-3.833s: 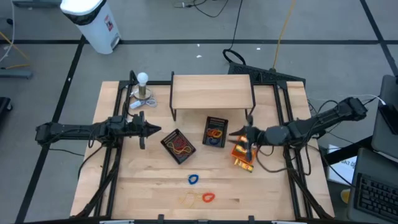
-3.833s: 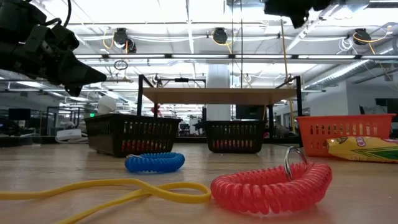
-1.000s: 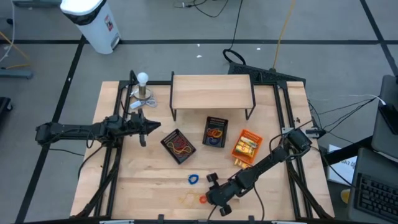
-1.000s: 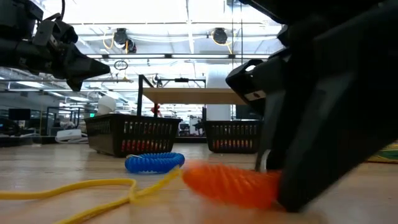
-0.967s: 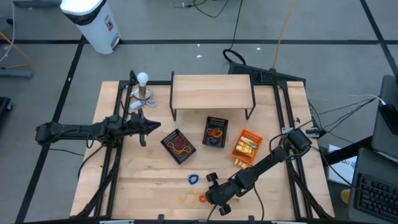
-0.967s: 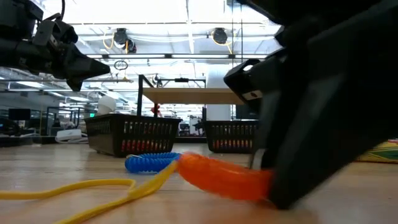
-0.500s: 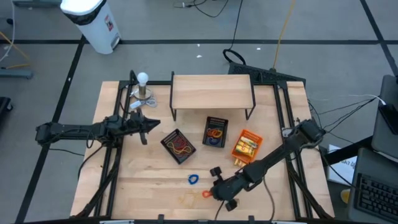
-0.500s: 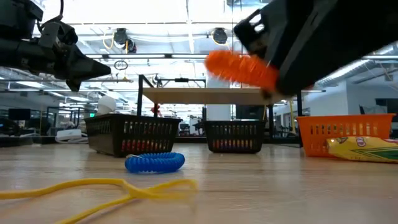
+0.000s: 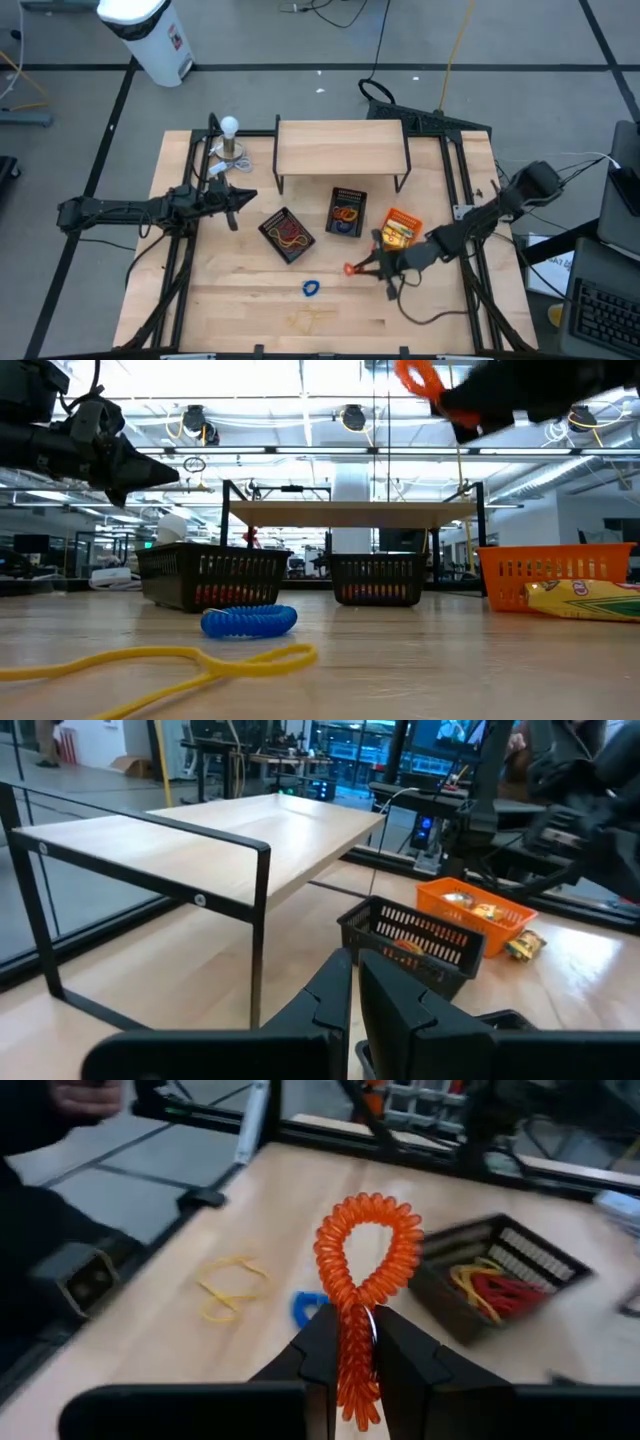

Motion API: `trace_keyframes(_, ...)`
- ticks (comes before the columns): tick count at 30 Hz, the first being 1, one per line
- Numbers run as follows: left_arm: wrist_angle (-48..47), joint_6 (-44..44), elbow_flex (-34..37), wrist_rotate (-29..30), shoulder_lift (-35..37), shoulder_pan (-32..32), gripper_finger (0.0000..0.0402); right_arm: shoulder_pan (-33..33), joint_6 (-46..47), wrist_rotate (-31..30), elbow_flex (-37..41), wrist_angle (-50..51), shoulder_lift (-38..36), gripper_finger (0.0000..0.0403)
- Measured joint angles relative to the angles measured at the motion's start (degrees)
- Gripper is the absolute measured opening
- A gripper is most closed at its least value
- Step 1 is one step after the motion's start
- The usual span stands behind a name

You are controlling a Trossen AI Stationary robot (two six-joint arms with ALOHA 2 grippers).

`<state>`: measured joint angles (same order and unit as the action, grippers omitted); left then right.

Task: Pick & Place Office Desk Supplies
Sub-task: Put the orange spring keychain into the right black bin

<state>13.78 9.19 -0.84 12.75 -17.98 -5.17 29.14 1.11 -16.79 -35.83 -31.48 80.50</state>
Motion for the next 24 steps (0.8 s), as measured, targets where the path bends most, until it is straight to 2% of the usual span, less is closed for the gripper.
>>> trace_keyframes(7,-0.62,-2.20,0.00,0.30,-0.01,0.00,0.0026,-2.73,-1.72,0.09,7.48,-11.36,-1.38,0.0035)
trace_keyframes(17,3.19,-8.47,0.00,1.68,-0.02,0.02,0.0026,-4.95,-5.07,0.43,12.62,-25.94,-1.64,0.0035)
trace_keyframes(20,3.67,-12.33,0.00,3.80,-0.01,0.01,0.0026,-6.20,-5.69,0.39,15.07,-27.40,-4.24,0.0034)
trace_keyframes(24,0.93,-13.88,0.00,4.46,-0.02,0.00,0.0026,-9.26,-5.89,0.55,19.22,-27.38,-11.40,0.0033)
